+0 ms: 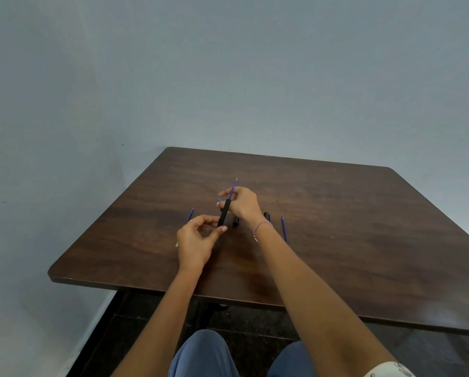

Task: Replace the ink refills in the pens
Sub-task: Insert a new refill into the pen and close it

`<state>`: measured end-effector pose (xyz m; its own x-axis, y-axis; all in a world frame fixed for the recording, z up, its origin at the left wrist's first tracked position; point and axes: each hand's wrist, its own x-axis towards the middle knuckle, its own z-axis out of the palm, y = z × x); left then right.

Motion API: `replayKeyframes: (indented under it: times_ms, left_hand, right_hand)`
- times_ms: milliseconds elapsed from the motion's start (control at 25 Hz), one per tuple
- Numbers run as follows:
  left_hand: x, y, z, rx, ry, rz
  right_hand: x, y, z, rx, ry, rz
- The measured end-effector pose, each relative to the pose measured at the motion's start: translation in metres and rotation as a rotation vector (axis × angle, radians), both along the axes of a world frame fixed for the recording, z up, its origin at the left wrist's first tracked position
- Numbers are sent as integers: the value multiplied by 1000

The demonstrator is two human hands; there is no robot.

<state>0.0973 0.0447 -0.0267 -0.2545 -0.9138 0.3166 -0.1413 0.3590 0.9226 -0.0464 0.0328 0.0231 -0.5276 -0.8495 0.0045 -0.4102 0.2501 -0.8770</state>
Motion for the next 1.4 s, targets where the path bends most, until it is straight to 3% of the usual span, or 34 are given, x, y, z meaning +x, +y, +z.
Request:
replayKeyframes:
  times_ms: [200,320,800,960,1400]
  left_hand:
    - [-1,1,-2,-52,-94,-98]
    - [-2,1,-1,-43,-128,-128]
    - [-36,29,6,-143,-208,-314]
    - [-42,32,2,-72,-120,-287]
    - [-38,28,-2,50,-111,-311]
  right_hand:
    - [-31,37,-5,-254,-335,-100]
    - [-44,61,-7,-359,-428,-145]
    - [-73,137,-19,-712,-548,-238]
    - [-76,148,-29,-825,-635,-251]
    - [-72,153,-31,-893,-696,-217]
